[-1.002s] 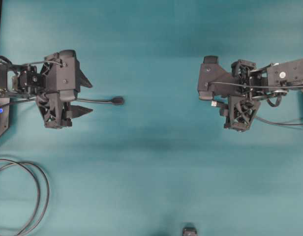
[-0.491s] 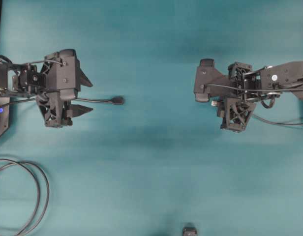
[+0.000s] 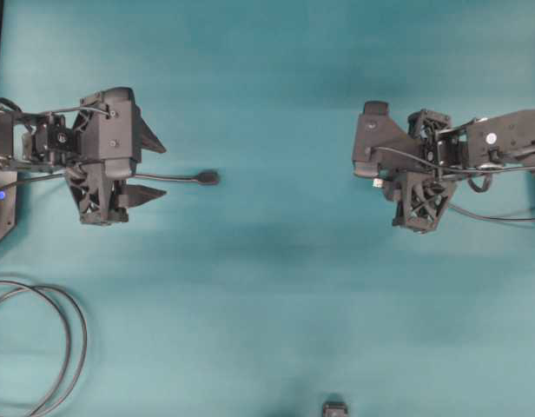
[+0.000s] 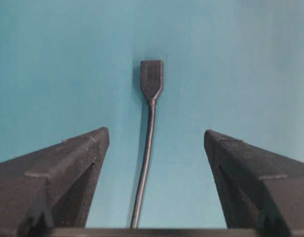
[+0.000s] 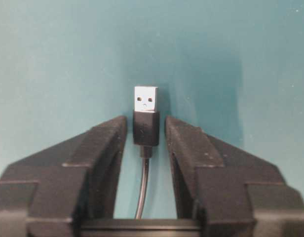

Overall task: Insert the USB using both arms.
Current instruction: 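Close the right gripper on the plug and left gripper on the socket, then tighten both grippers on the connectors and begin lifting, then lift both connectors and rotate them to face each other mid-air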

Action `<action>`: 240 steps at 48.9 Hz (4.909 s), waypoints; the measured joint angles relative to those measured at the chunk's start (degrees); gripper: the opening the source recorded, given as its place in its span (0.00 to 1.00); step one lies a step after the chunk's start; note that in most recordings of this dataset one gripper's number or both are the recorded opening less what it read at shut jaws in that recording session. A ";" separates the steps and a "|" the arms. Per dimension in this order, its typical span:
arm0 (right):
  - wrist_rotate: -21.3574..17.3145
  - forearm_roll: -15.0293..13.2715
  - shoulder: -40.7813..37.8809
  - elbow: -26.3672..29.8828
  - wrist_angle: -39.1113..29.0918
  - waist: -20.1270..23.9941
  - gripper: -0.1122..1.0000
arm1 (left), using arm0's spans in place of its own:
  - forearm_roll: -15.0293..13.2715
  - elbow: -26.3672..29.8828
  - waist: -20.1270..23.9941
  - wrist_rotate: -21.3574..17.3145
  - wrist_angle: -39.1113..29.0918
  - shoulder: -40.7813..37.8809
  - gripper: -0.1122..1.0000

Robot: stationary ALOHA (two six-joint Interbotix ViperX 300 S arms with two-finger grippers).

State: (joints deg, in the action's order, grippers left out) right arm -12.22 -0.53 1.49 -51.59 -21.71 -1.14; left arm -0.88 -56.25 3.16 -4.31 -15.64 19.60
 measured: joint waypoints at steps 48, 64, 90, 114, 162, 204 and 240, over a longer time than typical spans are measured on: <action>0.09 -0.35 0.09 0.79 -2.81 2.02 0.29 | 0.00 4.83 0.00 -0.44 6.86 -15.56 0.87; 0.09 -0.35 0.09 1.05 -2.99 2.20 0.29 | 0.00 6.94 0.00 -0.35 7.03 -19.86 0.87; 0.09 -0.35 0.00 1.49 -3.25 2.55 0.29 | 0.00 7.38 0.35 -0.44 8.79 -23.20 0.67; 0.18 -0.97 1.41 1.41 -3.52 3.78 0.29 | 0.00 8.00 0.26 -0.44 9.49 -23.91 0.57; 0.26 -3.34 3.60 2.02 -5.10 3.87 0.29 | 0.00 9.67 0.62 -1.76 5.89 -24.43 0.34; 0.00 -24.70 14.59 8.53 -16.70 5.36 0.29 | -5.36 16.88 -1.32 7.65 -19.69 -6.68 0.32; -20.13 -70.66 15.64 8.44 -36.65 19.16 0.29 | -65.48 14.85 19.07 -32.61 -39.46 -4.57 0.32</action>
State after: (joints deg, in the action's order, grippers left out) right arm -32.34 -71.19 17.14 -43.15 -58.36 18.02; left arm -66.36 -41.40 22.24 -36.91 -55.11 15.03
